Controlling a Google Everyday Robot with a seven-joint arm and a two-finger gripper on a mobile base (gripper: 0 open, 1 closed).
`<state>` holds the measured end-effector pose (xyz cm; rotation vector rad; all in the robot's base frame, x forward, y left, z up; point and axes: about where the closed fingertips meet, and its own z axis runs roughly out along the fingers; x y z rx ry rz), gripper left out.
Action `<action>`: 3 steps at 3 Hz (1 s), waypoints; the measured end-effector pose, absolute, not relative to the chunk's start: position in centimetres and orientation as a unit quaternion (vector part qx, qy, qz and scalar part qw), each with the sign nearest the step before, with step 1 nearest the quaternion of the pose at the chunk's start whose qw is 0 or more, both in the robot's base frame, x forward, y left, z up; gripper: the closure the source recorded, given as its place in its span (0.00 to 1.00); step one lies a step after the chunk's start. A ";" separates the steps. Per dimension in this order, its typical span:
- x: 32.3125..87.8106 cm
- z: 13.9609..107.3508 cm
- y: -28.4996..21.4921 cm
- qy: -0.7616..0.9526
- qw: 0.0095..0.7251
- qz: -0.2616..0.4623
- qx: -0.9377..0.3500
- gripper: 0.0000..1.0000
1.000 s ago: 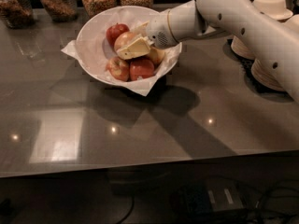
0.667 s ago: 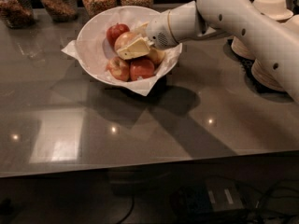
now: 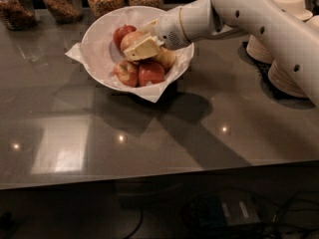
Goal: Pick apple from white bowl
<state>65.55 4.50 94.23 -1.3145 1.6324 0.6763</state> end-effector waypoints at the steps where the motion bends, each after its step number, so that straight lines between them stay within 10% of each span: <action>1: 65.1 96.4 4.5 0.644 0.459 0.259 -0.555 1.00; 3: 63.7 100.9 2.2 0.650 0.409 0.232 -0.597 1.00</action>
Offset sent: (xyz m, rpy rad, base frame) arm -0.0228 -0.0264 0.0703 -0.1657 -0.0738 0.0999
